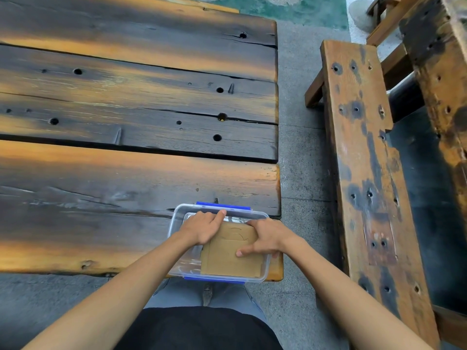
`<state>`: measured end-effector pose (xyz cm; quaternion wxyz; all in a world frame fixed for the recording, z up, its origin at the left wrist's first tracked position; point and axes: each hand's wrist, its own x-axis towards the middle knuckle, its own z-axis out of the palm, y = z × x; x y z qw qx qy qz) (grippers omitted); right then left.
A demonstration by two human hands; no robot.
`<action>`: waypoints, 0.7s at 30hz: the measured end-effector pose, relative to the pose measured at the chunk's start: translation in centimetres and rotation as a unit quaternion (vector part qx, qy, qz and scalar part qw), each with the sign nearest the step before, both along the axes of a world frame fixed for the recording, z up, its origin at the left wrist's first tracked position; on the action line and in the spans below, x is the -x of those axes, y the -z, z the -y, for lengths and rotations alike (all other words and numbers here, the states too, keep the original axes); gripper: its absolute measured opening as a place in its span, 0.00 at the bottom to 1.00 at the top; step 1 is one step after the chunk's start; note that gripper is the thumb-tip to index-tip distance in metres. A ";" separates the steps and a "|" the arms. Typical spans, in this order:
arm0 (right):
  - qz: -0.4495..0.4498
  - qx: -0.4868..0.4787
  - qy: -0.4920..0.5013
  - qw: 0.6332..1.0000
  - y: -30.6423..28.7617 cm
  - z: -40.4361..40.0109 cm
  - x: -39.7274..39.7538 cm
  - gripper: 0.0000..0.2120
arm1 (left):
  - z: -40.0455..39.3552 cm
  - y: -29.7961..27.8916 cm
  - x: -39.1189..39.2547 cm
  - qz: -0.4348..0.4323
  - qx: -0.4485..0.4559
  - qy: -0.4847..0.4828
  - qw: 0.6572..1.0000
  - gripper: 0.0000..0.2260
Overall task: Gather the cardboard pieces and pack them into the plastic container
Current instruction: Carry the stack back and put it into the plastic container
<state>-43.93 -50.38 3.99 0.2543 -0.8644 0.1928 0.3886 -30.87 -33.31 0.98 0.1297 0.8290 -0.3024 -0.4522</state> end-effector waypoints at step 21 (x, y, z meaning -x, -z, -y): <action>-0.019 -0.026 0.044 0.999 -0.6 -0.6 0.1 0.43 | -0.2 0.3 0.2 0.029 0.033 0.019 0.999 0.30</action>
